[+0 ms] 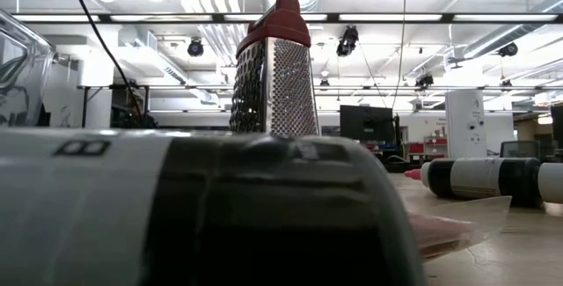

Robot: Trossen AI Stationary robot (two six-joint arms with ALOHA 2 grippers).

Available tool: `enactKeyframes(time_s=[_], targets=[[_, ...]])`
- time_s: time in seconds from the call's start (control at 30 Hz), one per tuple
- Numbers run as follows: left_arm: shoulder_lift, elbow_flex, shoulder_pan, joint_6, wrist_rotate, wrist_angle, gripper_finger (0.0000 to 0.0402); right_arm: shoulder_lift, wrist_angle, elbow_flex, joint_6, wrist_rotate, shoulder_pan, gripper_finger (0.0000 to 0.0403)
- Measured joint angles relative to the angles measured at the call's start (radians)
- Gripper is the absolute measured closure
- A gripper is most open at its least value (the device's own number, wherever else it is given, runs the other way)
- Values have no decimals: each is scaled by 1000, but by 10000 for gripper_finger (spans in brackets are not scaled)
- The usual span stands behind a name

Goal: Pick & Place Food Item
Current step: Put the left pink food coloring into the transparent bin

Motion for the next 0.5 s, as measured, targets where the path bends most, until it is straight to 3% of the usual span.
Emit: enactKeyframes(time_s=[0.37, 0.5], targets=[[-101, 27, 0, 67, -62, 8, 135, 0, -12, 0, 0, 1, 0, 133], [-172, 68, 0, 156, -170, -35, 134, 0, -13, 0, 0, 1, 0, 133]])
